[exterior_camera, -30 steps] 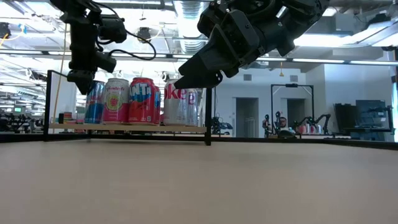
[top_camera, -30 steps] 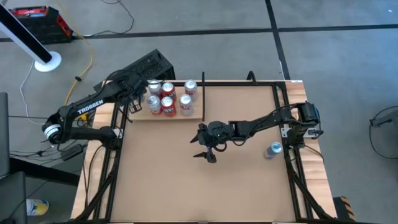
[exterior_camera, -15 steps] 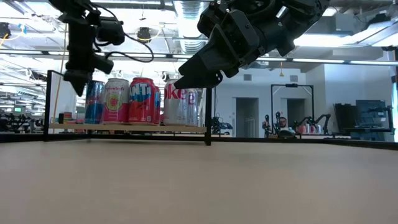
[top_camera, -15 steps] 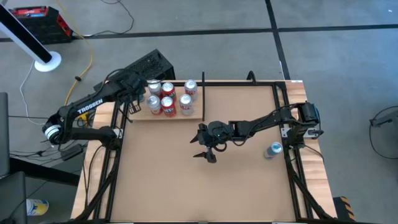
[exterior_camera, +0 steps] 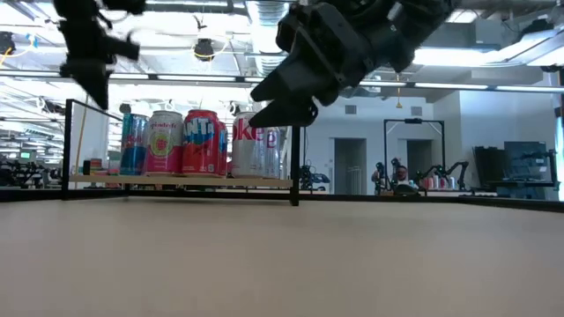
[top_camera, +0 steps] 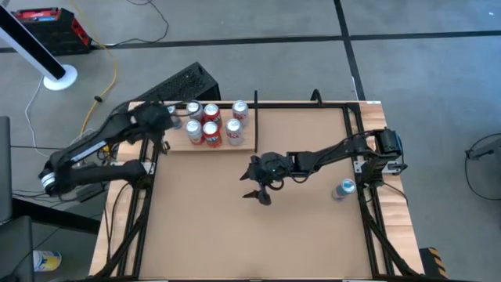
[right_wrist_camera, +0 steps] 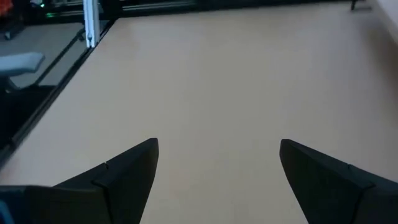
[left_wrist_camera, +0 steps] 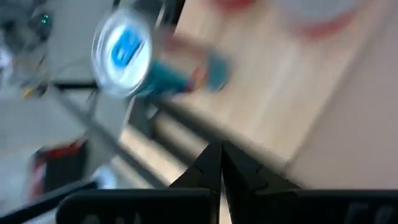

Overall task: Place canned beverage on shelf
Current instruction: Put the blue soda can on the shelf aligned with the other blue soda can

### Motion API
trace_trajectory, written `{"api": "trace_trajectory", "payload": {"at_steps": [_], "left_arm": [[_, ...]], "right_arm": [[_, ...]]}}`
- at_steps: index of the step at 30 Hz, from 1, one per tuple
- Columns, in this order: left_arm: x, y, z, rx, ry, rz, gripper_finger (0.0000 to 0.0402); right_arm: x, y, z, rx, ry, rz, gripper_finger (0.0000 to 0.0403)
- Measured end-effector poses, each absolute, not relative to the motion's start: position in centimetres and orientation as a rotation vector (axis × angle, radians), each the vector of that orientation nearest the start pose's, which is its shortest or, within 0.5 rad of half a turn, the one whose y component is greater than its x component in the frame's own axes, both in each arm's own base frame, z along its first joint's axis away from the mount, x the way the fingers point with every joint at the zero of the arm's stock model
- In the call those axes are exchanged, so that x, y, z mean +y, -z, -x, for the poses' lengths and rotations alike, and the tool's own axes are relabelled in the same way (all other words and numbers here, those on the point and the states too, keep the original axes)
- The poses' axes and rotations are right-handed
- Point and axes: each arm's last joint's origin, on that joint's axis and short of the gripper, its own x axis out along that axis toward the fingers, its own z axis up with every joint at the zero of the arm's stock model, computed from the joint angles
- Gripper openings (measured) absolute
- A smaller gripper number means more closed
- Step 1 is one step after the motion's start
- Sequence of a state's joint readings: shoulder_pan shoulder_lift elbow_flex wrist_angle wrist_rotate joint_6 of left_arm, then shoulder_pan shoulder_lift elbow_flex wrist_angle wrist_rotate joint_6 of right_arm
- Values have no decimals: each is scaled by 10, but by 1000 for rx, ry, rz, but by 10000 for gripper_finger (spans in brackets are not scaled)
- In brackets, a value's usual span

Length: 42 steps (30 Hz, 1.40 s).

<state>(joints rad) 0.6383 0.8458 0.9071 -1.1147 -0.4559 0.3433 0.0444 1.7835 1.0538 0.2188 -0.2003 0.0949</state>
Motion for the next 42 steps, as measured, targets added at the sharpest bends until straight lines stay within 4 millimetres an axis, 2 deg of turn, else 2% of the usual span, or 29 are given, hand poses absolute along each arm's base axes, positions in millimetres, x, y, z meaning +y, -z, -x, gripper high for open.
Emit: {"api": "trace_trajectory", "payload": {"at_steps": [2,6,10,14,17,21,26,29,33,36,40,42], "left_arm": [[77,-304,-94,1092,-724,-131,0],[52,-325,-85,716,-503,-48,0],[32,-349,-74,373,-289,-28,0],[19,-362,-64,175,-132,-34,0],[14,-361,-59,125,-69,-45,0],[10,-366,-48,44,-89,-90,0],[-2,-380,-17,-195,-112,-131,0],[-9,-380,5,-288,-177,-150,0],[-14,-370,23,-297,-225,-142,0],[-17,-362,31,-267,-245,-140,0],[-18,-352,32,-213,-247,-153,0],[-15,-347,25,-214,-243,-154,0]], "right_arm": [[23,-209,-382,600,-198,-174,359],[29,-247,-382,813,-144,-240,359],[43,-285,-368,1049,-36,-294,359],[58,-313,-344,1266,97,-422,359],[72,-327,-321,1430,216,-480,359],[95,-331,-298,1575,326,-477,359],[121,-328,-280,1586,350,-464,359],[130,-329,-267,1551,379,-428,359],[126,-336,-237,1475,473,-447,357],[118,-333,-209,1408,587,-490,353],[108,-323,-167,1314,715,-561,350],[105,-318,-151,1256,752,-575,349]]}}
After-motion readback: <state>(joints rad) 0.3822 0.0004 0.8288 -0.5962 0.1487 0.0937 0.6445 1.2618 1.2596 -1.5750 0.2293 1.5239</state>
